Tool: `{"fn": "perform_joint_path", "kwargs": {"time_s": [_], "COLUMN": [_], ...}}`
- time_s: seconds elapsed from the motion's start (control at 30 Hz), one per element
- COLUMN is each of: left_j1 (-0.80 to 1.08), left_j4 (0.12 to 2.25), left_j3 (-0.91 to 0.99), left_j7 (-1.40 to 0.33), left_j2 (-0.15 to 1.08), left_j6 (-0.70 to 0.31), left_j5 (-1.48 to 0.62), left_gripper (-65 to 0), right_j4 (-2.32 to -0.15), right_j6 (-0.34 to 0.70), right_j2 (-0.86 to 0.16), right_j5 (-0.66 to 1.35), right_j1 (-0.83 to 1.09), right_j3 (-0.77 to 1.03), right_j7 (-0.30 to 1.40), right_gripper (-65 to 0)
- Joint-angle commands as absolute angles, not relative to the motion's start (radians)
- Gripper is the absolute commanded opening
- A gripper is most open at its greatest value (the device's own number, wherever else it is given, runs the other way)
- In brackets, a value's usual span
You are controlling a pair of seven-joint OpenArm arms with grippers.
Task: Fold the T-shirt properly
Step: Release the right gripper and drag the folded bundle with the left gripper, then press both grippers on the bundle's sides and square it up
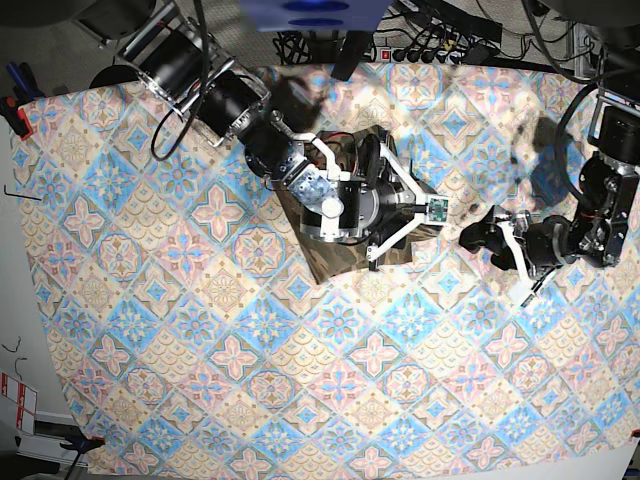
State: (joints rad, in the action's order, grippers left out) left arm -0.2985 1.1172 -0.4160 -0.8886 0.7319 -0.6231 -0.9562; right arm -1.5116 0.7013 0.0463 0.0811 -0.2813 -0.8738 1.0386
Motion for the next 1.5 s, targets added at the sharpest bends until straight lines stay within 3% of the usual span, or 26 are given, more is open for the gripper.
{"fn": "perform_joint_path", "kwargs": {"time_s": [0.0,0.13,0.3,0.4,0.57,0.93,1.03,1.27,1.37,1.47], "left_j1": [-0.308,-0.297,-0.242,-0.209,-0.17,-0.15,-0.12,0.005,0.068,0.114], "left_j4": [1.13,1.242,1.451,1.538,1.675,1.825,1.865,1.954,1.954,1.956], "left_j3": [-0.409,-0.415,-0.41,-0.409,-0.407,-0.417,-0.407,-0.409,-0.414,-0.414], "left_j7": [-0.892,-0.901,-0.903,-0.903,-0.949,-1.155,-1.221,-1.274,-1.273,-1.273], "left_j2": [0.739,0.739,0.742,0.743,0.736,0.621,0.585,0.544,0.542,0.53], "left_j6": [-0.628,-0.628,-0.627,-0.627,-0.627,-0.627,-0.627,-0.627,-0.627,-0.628], "left_j5": [-0.966,-0.964,-0.964,-0.963,-0.964,-0.926,-0.854,-0.716,-0.668,-0.636], "left_gripper": [-17.1,-17.1,-17.1,-17.1,-17.1,-17.1,-17.1,-17.2,-23.1,-40.2], "right_j4": [-1.569,-1.698,-1.701,-1.695,-1.658,-1.409,-1.478,-1.666,-1.669,-1.667], "right_j6": [0.698,0.698,0.698,0.698,0.698,0.698,0.698,0.698,0.698,0.698], "right_j2": [0.058,0.058,0.053,0.001,-0.087,-0.077,-0.071,-0.071,-0.074,-0.076], "right_j5": [0.09,0.093,0.088,0.088,0.088,0.088,0.088,0.088,0.088,0.088], "right_j1": [-0.306,-0.305,-0.303,-0.298,-0.225,-0.206,-0.202,-0.199,-0.199,-0.168], "right_j3": [-0.849,-0.797,-0.73,-0.716,-0.679,-0.822,-0.739,-0.325,-0.203,-0.131], "right_j7": [1.023,1.032,1.106,1.153,1.138,1.127,1.133,1.135,1.136,1.136], "right_gripper": [-36.8,-42.8,-49.6,-52.4,-54.8,-55.3,-55.3,-55.3,-55.3,-55.3]}}
